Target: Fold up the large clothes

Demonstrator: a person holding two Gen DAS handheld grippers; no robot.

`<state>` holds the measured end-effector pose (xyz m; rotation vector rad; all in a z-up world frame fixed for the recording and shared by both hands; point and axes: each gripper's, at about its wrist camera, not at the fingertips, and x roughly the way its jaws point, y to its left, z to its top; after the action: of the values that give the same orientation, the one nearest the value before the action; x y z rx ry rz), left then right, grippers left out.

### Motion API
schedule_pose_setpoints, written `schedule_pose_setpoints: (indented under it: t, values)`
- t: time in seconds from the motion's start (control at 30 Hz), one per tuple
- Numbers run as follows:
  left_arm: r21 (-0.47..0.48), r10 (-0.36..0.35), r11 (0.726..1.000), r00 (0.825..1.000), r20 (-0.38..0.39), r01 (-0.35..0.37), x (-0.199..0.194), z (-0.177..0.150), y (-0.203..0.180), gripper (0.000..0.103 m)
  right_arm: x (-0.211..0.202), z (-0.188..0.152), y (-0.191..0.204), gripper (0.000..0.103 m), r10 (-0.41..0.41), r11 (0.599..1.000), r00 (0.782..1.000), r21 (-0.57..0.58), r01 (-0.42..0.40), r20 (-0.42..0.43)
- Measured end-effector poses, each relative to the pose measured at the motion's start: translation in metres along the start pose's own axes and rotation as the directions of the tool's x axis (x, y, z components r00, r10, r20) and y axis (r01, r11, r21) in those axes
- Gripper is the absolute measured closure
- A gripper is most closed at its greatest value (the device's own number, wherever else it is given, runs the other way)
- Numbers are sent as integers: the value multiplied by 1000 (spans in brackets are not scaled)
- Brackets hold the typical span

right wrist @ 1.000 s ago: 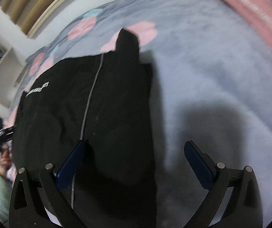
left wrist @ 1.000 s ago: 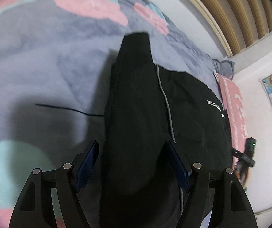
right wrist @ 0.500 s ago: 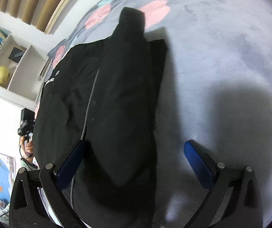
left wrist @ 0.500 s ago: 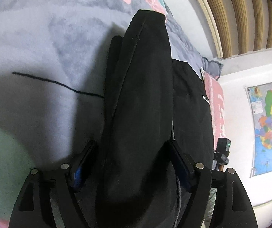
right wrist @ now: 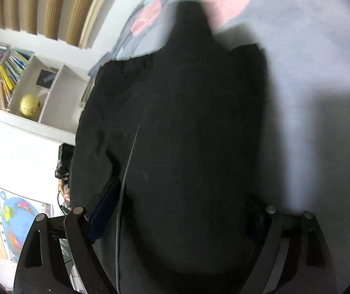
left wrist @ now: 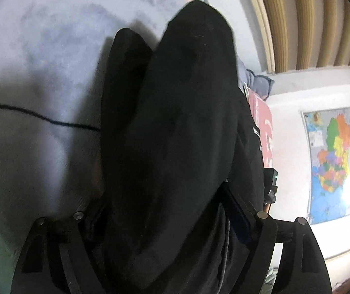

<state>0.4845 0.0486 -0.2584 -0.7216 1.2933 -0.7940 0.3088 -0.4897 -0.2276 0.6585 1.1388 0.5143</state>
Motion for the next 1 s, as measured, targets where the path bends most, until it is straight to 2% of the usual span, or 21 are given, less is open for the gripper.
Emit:
schedule_pose_setpoints:
  t: [0.07, 0.1, 0.13, 0.17, 0.23, 0.3, 0.43, 0.53, 0.67, 0.8, 1.0]
  values:
    - [18, 17, 1000, 1000, 18, -17, 1, -1, -7, 20, 8, 3, 16, 11, -60, 997, 998, -52, 59, -9]
    - [41, 31, 999, 999, 37, -33, -2, -3, -12, 26, 7, 3, 20, 12, -71, 996, 997, -62, 71, -5]
    - [76, 45, 996, 997, 56, -50, -5, -7, -20, 37, 4, 1, 22, 17, -74, 995, 997, -71, 75, 9]
    - [93, 53, 994, 996, 75, -60, -9, -12, -25, 44, -1, -3, 24, 20, -70, 994, 997, -80, 72, 30]
    - [115, 71, 990, 991, 115, -84, -18, -20, -34, 70, -15, -8, 31, 36, -59, 992, 995, -105, 67, 81]
    - [154, 72, 983, 986, 152, -95, -28, -31, -50, 75, -30, -15, 45, 48, -38, 989, 990, -138, 57, 137]
    - [217, 23, 974, 977, 213, -71, -46, -54, -95, 78, -53, -31, 90, 58, -31, 973, 980, -218, 75, 199]
    - [261, -10, 964, 968, 249, -57, -65, -78, -137, 79, -72, -47, 132, 59, -29, 957, 973, -274, 94, 230]
    - [317, -27, 946, 959, 282, -66, -98, -112, -185, 79, -80, -59, 161, 59, -35, 939, 968, -323, 116, 247]
    - [331, -47, 942, 951, 305, -59, -150, -146, -198, 79, -96, -77, 175, 59, -27, 939, 966, -325, 112, 257]
    - [318, -57, 947, 952, 301, -44, -178, -198, -208, 78, -119, -104, 189, 60, -62, 929, 963, -338, 152, 262]
